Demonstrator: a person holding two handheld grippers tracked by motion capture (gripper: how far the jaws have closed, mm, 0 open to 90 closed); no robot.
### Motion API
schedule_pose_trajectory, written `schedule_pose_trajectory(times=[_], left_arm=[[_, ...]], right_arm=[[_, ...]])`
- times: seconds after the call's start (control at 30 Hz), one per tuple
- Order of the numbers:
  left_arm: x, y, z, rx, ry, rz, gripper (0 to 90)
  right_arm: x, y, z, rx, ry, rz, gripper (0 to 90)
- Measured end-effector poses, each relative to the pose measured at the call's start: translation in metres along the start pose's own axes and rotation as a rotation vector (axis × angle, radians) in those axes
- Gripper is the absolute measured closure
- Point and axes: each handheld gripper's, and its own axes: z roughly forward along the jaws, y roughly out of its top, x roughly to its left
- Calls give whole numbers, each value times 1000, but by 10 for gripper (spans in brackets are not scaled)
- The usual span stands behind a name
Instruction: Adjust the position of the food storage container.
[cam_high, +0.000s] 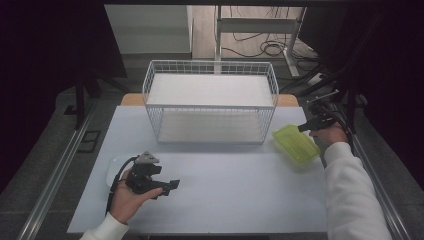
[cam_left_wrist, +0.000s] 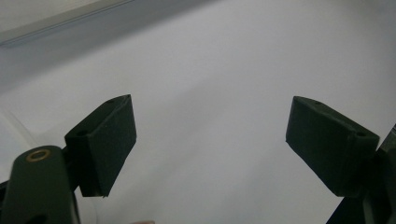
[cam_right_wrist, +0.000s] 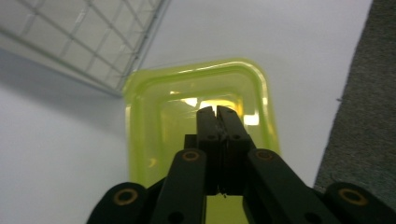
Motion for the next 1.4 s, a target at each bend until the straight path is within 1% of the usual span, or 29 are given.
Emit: schedule_pose_trajectory(times=[0.03,0.07,0.1,0.13,0.2,0.23,0.37,0.4,0.47,0.5,0.57,0.6,0.7,0.73,0.8,0.9,1.03,1.1,1.17,1.27,1.33,1.37,1.4], left_arm=[[0,0,0,0,-1,-1,157],[1,0,1,1,-2,0,157],[1,0,1,1,-2,0,157],[1,1,1,3,-4,-1,157],[1,1,2,4,-3,0,157],[2,1,2,3,-2,1,157],[2,0,1,3,1,2,157],[2,0,1,3,1,2,157],[1,0,1,2,2,-2,157],[2,0,1,3,2,-2,157],[2,-1,1,6,3,-2,158],[2,-1,2,8,4,-1,157],[2,-1,3,10,7,1,157],[2,-1,3,12,6,0,157],[2,-1,3,13,9,0,157],[4,-1,3,14,11,-5,157],[5,-2,4,16,14,-8,157],[5,-2,4,19,16,-8,157],[6,-2,4,19,16,-10,157],[7,-2,5,20,18,-13,156],[8,-2,5,20,18,-14,156],[8,-3,5,20,18,-17,156],[9,-3,5,22,19,-17,156]], right_arm=[[0,0,0,0,0,0,890],[-6,2,6,10,-11,18,890],[-6,2,6,10,-11,18,890],[-12,3,11,14,-33,27,891],[-14,4,12,13,-40,28,892],[-19,6,15,10,-66,36,892],[-31,7,21,19,-95,55,892],[-31,7,21,19,-95,55,892],[-34,7,24,33,-110,50,892],[-36,7,27,38,-108,42,892],[-36,7,31,53,-125,26,891],[-35,8,33,59,-127,10,892],[-35,9,36,56,-126,-3,892],[-35,11,39,59,-126,-14,891],[-35,12,41,61,-125,-17,891],[-35,15,47,68,-123,-34,891],[-36,19,49,58,-128,-44,891],[-36,23,50,41,-122,-45,891],[-35,27,51,35,-116,-56,892],[-33,36,54,28,-111,-59,891],[-33,37,54,24,-109,-62,891],[-32,39,55,22,-109,-61,891],[-32,42,58,3,-97,-51,891]])
